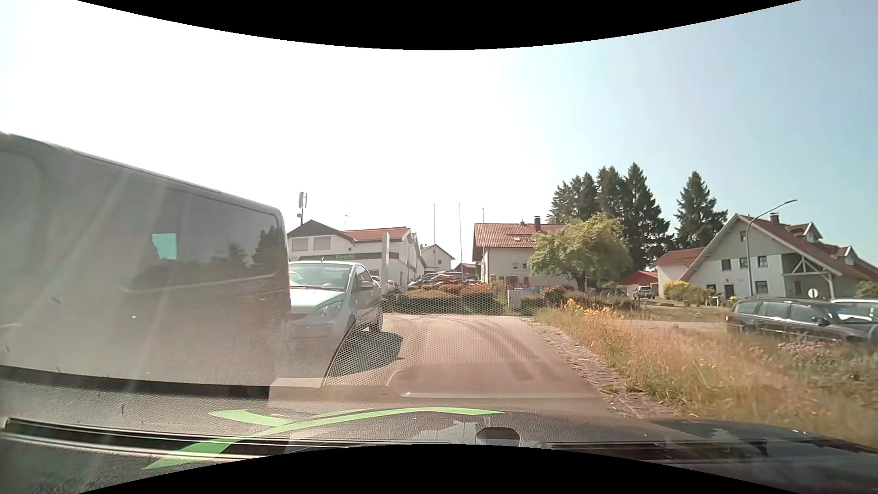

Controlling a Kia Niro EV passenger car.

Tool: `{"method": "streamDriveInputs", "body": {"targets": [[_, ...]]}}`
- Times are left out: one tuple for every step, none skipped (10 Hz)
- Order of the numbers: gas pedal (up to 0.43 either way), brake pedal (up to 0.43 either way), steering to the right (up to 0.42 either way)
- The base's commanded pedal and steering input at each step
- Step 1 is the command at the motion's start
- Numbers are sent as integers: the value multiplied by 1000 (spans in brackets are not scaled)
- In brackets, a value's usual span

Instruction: Follow the waypoints while adhering to traffic rules and regulations

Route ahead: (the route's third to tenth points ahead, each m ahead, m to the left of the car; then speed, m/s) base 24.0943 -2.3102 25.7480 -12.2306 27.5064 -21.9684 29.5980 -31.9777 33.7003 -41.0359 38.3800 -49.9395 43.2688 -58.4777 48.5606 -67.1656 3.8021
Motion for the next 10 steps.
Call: {"method": "streamDriveInputs", "body": {"targets": [[169, 0, -8], [169, 0, -7], [169, 0, -4], [169, 0, -1], [169, 0, -1], [169, 0, -1], [169, 0, -1], [169, 0, -1], [157, 0, -1], [150, 0, -4]]}}
